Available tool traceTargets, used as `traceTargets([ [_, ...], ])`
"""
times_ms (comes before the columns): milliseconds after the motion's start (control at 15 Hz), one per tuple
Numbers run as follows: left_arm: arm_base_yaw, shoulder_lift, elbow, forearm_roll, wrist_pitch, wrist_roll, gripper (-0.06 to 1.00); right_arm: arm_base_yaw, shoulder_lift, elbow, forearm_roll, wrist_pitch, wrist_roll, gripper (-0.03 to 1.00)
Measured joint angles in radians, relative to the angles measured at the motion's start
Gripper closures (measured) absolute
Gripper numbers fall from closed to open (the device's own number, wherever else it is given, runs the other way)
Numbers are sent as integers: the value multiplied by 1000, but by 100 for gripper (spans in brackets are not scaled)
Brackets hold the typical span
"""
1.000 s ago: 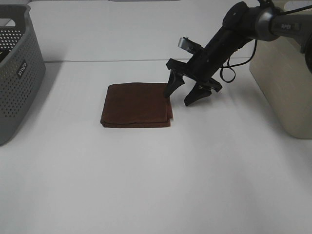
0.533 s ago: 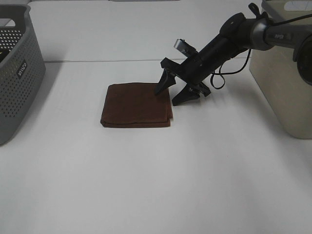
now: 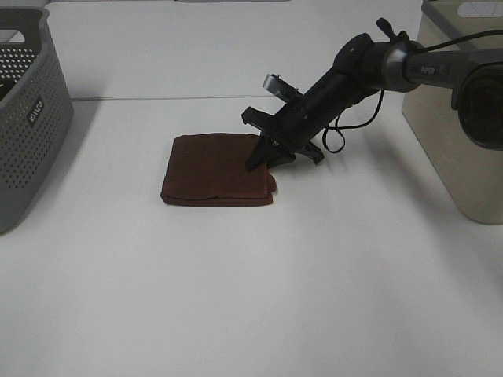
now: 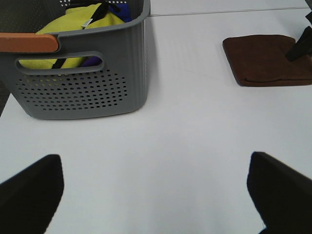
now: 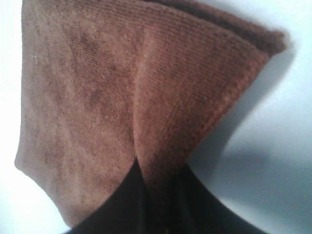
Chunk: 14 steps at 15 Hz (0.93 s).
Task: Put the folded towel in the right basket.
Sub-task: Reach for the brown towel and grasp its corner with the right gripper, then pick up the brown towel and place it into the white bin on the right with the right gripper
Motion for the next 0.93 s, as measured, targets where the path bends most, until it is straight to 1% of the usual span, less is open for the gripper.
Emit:
traceTargets([
  [200, 0, 0, 0, 0, 0, 0, -3, 0, -19, 1, -9, 1, -2, 89],
  [333, 0, 0, 0, 0, 0, 0, -3, 0, -76, 2, -23, 10, -8, 89],
  [533, 0, 0, 0, 0, 0, 0, -3, 0, -212, 2, -89, 36, -14, 89],
  [733, 0, 0, 0, 0, 0, 0, -3, 0, -363, 2, -224, 74, -2, 89],
  [867, 0, 0, 0, 0, 0, 0, -3, 0, -474, 2, -334, 86, 20, 89],
  [933, 0, 0, 0, 0, 0, 0, -3, 0, -574, 2, -455, 95, 49, 89],
])
